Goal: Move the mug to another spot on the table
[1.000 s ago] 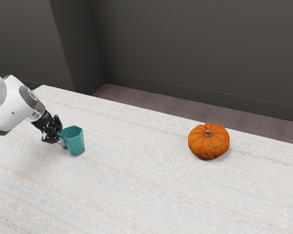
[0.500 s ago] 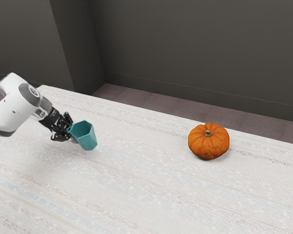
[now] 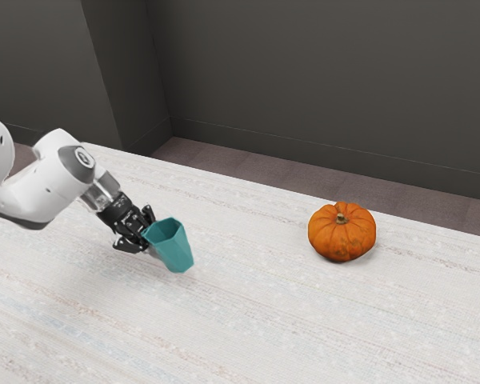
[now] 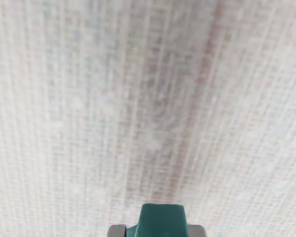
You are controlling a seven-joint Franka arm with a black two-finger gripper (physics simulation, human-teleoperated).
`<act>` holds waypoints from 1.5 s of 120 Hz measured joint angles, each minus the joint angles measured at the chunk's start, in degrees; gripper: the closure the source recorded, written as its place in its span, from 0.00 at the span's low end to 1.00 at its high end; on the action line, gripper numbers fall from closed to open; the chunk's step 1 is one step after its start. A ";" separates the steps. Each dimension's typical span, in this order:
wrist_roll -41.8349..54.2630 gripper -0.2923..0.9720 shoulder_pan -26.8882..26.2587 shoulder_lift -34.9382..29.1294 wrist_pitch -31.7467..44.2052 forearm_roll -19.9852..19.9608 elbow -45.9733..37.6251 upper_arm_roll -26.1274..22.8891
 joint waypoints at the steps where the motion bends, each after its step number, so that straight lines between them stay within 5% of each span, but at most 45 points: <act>1: 0.02 0.79 -0.01 0.06 -0.07 -0.01 0.00 -0.05; 10: 0.20 0.78 0.03 0.61 -0.54 0.01 0.01 -1.01; 40: 1.35 0.40 0.00 1.71 -0.15 0.25 0.69 -2.80; 77: 2.27 0.27 -0.08 -4.31 1.18 2.08 0.25 -2.42; 87: 2.45 0.26 -0.09 -8.00 1.14 7.24 0.62 -2.43; 116: 6.15 0.24 2.07 -10.02 -10.83 39.63 22.76 -5.88; 132: 11.85 0.24 0.24 -9.79 -20.45 52.24 38.51 -10.64; 150: 16.93 0.23 -2.45 -9.31 -26.87 58.22 40.81 -11.02; 180: 23.03 0.23 0.74 -9.28 -31.06 60.43 40.96 -11.01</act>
